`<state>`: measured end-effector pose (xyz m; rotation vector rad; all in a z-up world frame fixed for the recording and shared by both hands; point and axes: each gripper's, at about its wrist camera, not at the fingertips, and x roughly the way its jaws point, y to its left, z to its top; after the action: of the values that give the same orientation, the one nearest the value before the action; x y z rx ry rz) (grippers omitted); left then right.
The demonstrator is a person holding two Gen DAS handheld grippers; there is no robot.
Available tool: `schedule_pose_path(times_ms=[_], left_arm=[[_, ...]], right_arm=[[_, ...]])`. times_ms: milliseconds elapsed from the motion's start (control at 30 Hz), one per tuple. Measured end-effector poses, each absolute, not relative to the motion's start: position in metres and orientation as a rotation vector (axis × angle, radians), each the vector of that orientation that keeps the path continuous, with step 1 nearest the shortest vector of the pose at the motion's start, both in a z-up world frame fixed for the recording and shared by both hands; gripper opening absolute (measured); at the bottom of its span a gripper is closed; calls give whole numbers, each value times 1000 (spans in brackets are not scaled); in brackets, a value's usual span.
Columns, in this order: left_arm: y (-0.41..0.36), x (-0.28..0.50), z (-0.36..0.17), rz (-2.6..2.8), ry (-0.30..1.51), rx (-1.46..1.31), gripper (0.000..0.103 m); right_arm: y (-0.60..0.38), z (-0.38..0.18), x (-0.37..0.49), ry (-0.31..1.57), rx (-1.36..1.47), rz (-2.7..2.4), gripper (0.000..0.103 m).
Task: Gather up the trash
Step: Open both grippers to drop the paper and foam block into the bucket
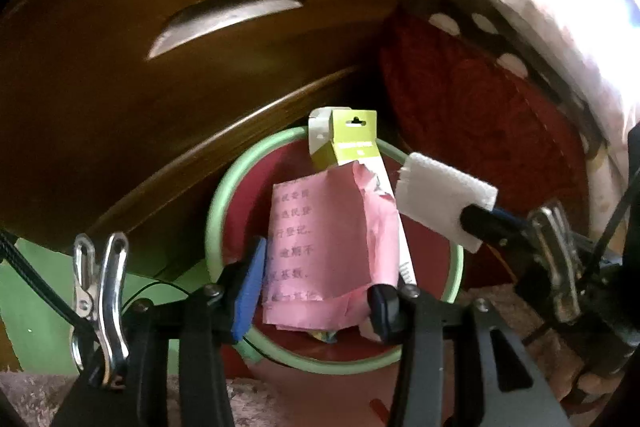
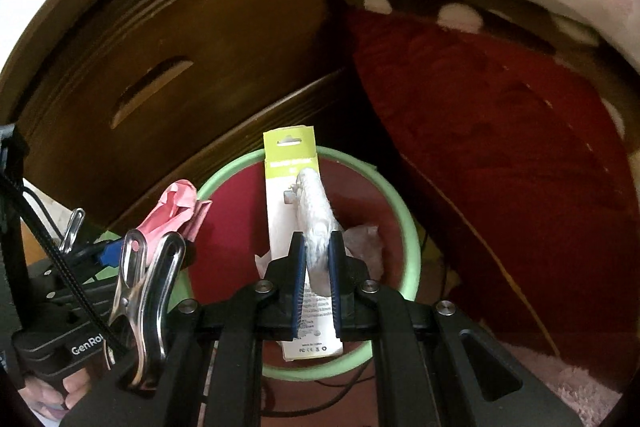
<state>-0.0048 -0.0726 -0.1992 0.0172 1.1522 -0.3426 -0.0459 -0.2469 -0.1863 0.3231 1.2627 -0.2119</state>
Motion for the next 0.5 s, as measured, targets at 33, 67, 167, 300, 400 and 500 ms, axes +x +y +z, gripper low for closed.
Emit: schedule_pose_path(times_ms=[33,67,167,300,400,500], left_arm=[[-74,-5,-199,-344,1151,18,47],[-75,-5,-199,-335,1150,23,50],[-76,-5,-198,-306,1143,33,58],[-75,-7,-199,-296,1156,25,63],[-75,-10,-200,-297,1157,37,64],[-76,-12,-197,-300,1144,42,65]], right_arm=[[-246,-188,-45,1267,316,-214,10],[-245,-189,-45,1271,309,-218,10],[-245,-192,-45,1280,300,-238,24],[-243,-192,-40,1267,290,-252,35],[-242,-188,-41,1254,289,-243,37],[-240,-181,-43,1242,296,-224,37]])
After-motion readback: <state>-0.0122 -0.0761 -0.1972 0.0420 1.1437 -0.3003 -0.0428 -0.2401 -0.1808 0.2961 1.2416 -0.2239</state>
